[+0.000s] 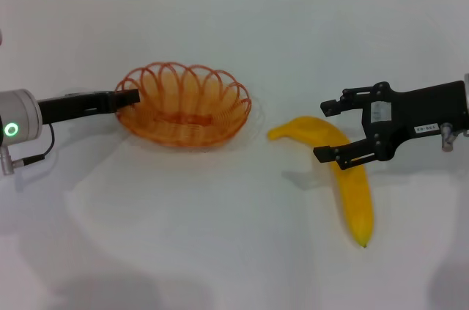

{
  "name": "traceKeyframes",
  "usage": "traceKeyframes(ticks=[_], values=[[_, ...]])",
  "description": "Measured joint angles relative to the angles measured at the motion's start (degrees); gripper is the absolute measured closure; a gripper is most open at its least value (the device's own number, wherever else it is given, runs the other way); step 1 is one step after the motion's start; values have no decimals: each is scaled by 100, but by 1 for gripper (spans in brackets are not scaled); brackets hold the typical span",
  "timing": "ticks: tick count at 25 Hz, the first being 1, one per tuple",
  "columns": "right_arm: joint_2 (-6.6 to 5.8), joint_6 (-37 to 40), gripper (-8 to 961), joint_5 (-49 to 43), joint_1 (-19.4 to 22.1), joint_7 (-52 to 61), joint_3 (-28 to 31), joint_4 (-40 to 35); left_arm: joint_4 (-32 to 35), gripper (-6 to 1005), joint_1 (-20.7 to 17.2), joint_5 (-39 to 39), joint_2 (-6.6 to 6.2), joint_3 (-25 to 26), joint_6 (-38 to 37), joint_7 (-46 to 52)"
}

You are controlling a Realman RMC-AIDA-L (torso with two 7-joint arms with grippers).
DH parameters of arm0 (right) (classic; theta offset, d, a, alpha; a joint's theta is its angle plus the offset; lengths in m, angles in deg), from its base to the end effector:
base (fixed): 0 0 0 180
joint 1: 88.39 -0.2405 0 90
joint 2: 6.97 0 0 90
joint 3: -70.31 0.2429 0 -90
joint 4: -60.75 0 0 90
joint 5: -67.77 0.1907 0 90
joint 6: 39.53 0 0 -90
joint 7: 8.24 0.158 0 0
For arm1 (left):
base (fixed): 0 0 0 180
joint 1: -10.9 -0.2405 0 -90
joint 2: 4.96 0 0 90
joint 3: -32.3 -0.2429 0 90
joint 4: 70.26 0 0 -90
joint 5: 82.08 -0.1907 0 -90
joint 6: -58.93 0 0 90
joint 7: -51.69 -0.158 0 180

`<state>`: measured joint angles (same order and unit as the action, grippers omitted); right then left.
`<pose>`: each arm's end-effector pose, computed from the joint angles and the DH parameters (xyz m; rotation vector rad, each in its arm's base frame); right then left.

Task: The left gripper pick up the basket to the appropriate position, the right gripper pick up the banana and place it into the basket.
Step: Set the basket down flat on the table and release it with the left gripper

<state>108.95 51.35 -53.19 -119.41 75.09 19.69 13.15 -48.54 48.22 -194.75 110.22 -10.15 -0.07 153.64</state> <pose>0.2343 0.3171 0.0065 -2.9217 0.4142 0.3195 -0.2779 0.3721 -0.0201 -2.2590 -1.3110 -0.5164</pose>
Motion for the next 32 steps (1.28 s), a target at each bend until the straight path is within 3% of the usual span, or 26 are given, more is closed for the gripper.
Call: traceKeyframes(ticks=[10,14,21,24,32], values=[[0,-6,76,8,-2,-1,0,55,27,762,11,-38,4,0,2,9],[0,-5,76,7,-1,-1,0,55,69,630,21,-38,5,0,-2,-22],[0,-24,77,13,-1,0,0,52,745,352,-279,-34,143,-5,-240,-88],[0,-27,77,21,1,-1,0,50,779,177,-308,-27,145,-7,-270,-113],[0,-31,76,26,16,-3,0,59,1201,184,-609,352,178,-239,-330,-571]])
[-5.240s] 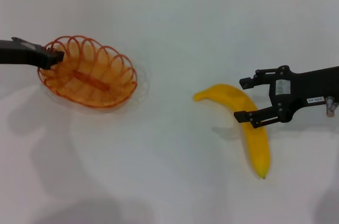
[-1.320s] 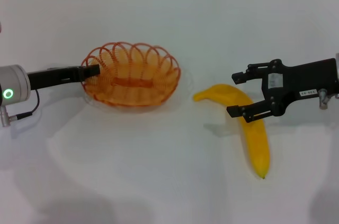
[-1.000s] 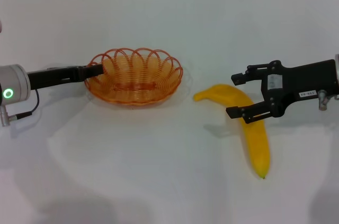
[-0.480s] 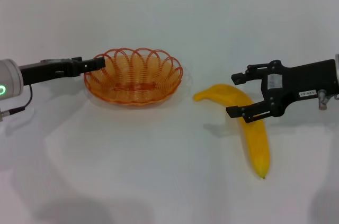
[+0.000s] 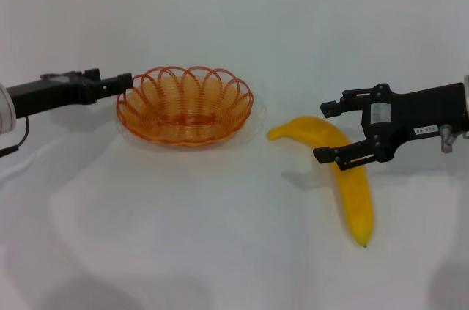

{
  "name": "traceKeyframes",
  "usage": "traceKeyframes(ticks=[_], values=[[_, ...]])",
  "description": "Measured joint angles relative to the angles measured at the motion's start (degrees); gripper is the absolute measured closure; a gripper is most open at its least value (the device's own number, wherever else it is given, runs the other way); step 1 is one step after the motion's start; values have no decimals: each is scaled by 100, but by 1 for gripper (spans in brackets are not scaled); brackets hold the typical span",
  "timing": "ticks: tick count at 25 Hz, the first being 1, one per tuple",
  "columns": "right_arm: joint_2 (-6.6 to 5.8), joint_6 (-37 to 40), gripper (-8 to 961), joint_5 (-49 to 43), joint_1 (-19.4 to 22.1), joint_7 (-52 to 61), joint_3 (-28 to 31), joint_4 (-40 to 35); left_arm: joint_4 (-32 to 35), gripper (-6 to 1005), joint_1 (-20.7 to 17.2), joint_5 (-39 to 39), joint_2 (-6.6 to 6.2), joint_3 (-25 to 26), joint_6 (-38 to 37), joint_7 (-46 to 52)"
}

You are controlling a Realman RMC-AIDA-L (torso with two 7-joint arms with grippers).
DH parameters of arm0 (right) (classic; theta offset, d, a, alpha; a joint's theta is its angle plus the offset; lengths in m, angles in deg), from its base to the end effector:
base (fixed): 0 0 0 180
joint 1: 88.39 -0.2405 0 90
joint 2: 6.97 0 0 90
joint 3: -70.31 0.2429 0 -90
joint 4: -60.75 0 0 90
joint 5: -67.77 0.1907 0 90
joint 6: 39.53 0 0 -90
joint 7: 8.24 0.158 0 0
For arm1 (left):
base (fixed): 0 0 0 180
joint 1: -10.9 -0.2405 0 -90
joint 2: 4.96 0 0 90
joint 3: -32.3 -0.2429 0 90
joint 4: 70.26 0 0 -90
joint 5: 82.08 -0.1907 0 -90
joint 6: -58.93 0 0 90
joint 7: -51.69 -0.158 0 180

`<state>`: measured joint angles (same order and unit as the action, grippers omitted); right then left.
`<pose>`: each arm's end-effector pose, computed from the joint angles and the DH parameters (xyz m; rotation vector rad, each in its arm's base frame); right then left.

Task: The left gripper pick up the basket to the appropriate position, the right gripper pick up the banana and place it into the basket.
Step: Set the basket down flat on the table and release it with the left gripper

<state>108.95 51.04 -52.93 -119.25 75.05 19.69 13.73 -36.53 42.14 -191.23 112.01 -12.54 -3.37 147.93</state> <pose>0.2358 0.3164 0.0053 -2.9178 0.4293 0.3267 -0.2773 0.3673 0.0047 -2.2801 -1.0730 -0.5414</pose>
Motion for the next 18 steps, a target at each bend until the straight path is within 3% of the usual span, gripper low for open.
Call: traceKeyframes(ticks=[8,18], values=[[3,-11,77,10,-1,-9,0,0,17,183,-205,834,-17,-51,-399,-1009],[44,-66,76,24,-14,-21,41,-9,23,197,-290,789,-45,-55,-692,-1236]])
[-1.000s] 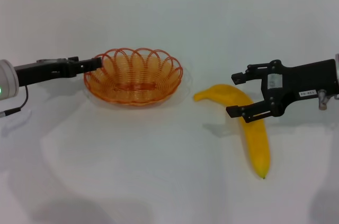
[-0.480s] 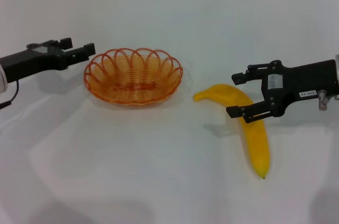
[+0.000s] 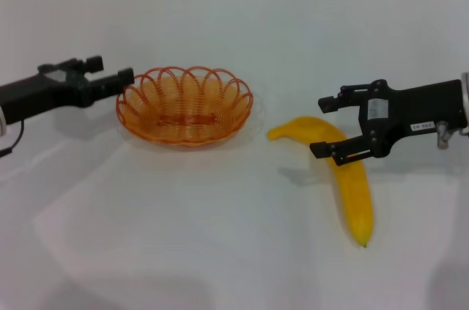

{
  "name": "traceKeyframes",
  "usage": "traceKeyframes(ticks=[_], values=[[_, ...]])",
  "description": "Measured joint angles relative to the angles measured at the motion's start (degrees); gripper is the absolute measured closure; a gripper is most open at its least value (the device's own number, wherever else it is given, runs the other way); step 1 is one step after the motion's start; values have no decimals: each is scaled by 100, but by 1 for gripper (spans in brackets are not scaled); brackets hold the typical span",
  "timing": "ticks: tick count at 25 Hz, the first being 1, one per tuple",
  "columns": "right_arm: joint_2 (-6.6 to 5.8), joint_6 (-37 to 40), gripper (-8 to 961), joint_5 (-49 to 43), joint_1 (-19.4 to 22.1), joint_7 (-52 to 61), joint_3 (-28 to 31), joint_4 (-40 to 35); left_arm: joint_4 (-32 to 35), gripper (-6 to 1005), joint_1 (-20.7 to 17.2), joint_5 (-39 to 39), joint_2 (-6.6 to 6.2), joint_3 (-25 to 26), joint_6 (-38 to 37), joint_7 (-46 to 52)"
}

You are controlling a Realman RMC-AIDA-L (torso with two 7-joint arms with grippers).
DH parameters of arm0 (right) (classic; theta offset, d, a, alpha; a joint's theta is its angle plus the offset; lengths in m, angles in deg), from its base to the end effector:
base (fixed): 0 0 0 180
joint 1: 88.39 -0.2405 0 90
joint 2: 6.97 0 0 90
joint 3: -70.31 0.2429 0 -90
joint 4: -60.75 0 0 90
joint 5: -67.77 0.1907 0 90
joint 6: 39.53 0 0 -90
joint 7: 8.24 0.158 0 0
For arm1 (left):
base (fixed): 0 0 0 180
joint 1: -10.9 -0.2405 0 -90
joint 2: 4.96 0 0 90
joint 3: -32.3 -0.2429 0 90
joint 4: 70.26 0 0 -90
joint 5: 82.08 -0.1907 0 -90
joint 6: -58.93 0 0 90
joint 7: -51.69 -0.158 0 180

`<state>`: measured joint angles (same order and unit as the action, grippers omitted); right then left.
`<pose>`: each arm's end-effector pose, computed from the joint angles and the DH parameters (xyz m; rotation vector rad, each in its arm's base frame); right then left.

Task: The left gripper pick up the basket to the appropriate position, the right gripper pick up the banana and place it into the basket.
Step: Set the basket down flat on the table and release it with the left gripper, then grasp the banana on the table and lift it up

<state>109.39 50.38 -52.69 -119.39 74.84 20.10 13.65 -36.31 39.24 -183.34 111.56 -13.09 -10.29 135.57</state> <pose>0.2337 0.3186 0.0041 -2.9032 0.4244 0.3406 -0.2693 0.3530 0.0127 -2.3529 -0.8553 -0.6565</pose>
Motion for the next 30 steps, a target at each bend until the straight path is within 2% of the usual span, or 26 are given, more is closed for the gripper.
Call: traceKeyframes(ticks=[6,17,24,25,26,30], values=[[11,-232,76,124,-2,20,-10,-1,98,197,-212,-341,2,14,17,-103],[18,-795,77,190,50,211,-148,9,104,198,-614,-269,34,48,24,-1060],[60,-1249,77,179,221,716,-1093,-490,79,198,-790,-131,44,46,-42,-1561],[76,-1490,77,188,409,1025,-1563,-894,73,198,-794,-111,43,46,-57,-1593],[76,-1490,77,188,409,1025,-1563,-894,56,198,-803,-67,40,46,-69,-1633],[62,-2009,77,178,762,1716,-2647,-1726,14,198,-850,55,31,42,-102,-1786]])
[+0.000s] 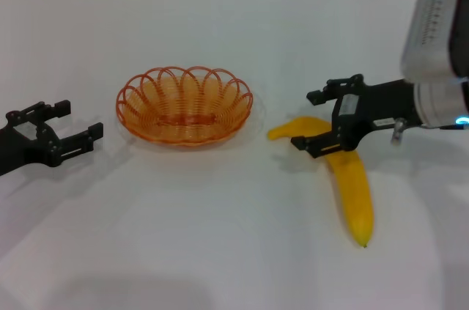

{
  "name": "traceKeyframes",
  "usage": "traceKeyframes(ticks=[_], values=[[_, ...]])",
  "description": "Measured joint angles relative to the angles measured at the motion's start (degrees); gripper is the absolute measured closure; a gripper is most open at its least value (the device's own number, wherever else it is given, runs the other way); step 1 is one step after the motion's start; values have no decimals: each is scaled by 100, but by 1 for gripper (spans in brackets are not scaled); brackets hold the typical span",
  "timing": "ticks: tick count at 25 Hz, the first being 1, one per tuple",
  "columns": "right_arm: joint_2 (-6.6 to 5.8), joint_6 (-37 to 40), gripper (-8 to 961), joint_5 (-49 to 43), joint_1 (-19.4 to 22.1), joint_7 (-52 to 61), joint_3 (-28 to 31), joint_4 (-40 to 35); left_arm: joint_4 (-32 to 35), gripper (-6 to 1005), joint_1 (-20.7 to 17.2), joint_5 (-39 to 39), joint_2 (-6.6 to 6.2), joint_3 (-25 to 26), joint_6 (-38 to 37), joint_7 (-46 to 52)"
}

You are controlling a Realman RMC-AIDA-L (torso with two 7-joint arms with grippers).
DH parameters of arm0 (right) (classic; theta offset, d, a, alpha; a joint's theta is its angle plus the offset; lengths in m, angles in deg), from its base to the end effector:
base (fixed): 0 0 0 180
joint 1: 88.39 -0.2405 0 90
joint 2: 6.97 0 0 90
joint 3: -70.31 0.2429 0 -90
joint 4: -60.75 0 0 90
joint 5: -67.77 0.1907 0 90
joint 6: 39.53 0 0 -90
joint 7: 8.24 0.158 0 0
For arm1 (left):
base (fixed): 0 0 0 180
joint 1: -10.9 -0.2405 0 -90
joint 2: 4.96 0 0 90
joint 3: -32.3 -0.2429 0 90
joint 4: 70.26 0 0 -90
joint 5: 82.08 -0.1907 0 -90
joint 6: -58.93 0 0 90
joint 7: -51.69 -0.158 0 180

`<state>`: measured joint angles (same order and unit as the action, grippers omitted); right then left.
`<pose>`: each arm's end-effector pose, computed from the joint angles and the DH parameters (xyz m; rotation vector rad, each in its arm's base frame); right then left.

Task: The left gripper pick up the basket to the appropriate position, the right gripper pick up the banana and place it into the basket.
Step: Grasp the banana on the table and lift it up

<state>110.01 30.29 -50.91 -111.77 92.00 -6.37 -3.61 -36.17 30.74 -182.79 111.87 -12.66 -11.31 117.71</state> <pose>0.2181 0.3287 -0.0207 -2.7750 0.3839 0.0496 -0.3146 0.3090 0.0124 -2.3556 -0.6430 -0.4926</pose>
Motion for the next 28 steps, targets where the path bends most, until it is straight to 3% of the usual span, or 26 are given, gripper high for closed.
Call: traceKeyframes(ticks=[5,10,28], values=[[-2,-241,76,-651,124,867,-671,-680,-7,198,-16,16,2,-13,-55,-49],[-4,-470,76,-1195,69,1506,-1111,-884,-9,199,6,17,8,-18,-64,-52],[-20,-453,76,-2309,-252,2568,-1671,-937,-66,199,93,17,15,-39,-79,-32]])
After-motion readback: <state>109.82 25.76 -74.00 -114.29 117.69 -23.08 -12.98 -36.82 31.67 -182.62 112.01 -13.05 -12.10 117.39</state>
